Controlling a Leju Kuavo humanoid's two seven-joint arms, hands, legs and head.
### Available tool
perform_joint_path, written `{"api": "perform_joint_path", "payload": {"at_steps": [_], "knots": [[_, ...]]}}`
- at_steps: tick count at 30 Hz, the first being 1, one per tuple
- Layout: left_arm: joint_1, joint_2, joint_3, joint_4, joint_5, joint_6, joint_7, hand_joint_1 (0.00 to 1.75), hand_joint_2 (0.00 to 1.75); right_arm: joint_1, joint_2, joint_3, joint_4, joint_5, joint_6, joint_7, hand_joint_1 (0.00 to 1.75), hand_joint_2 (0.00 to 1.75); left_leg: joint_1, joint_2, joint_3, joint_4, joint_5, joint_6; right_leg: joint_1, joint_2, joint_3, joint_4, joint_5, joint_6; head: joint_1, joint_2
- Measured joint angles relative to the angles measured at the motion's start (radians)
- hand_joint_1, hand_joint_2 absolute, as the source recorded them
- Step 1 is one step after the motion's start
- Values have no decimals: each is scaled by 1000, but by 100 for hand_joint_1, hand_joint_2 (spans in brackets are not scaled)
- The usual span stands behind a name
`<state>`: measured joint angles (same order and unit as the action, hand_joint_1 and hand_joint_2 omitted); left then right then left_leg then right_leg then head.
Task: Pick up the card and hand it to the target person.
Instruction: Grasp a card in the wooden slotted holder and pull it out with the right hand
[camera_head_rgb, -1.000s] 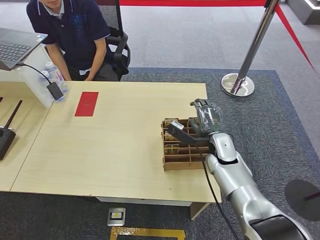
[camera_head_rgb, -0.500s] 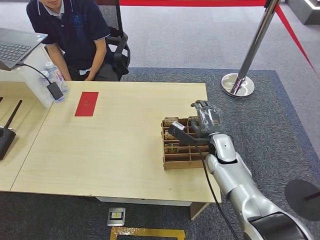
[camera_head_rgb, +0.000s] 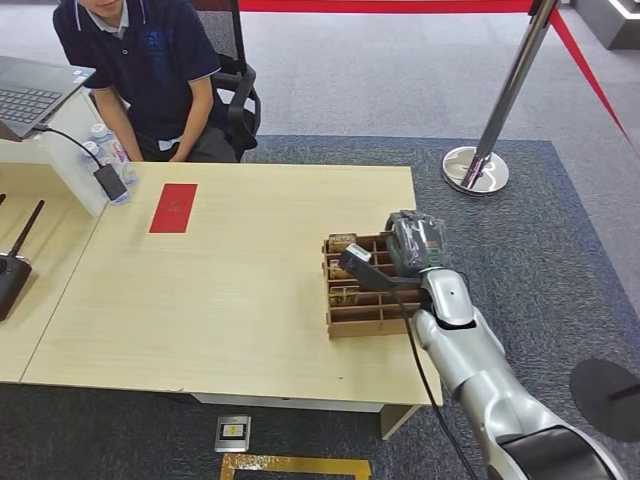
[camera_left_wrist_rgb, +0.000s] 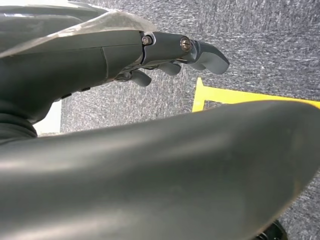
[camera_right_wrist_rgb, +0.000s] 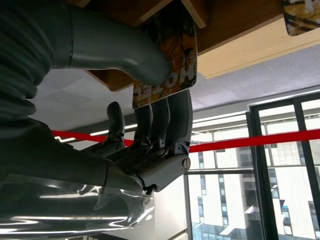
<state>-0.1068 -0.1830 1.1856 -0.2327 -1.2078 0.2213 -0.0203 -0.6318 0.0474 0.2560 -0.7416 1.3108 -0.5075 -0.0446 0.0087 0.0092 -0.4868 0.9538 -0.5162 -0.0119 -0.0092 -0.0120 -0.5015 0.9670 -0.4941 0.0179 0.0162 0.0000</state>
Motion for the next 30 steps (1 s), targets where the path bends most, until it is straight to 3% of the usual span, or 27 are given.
{"api": "perform_joint_path", "payload": {"at_steps": [6,17,22,30], "knots": [[0,0,0,1,2,5,1,0,0,-8,1,0,14,3,-1,0,173,175,0,0,0,0,0,0,0,0,0,0,0,0,0,0],[0,0,0,5,0,5,-3,0,0,12,-1,0,-11,22,-32,-8,175,175,0,0,0,0,0,0,0,0,0,0,0,0,0,0],[0,0,0,5,4,6,-5,0,0,73,-8,0,-136,46,-31,-10,175,175,0,0,0,0,0,0,0,0,0,0,0,0,0,0],[1,-1,0,5,5,8,-18,0,0,187,-22,17,-481,11,28,-72,175,175,0,0,0,0,0,0,0,0,0,0,0,0,-1,0]]}}
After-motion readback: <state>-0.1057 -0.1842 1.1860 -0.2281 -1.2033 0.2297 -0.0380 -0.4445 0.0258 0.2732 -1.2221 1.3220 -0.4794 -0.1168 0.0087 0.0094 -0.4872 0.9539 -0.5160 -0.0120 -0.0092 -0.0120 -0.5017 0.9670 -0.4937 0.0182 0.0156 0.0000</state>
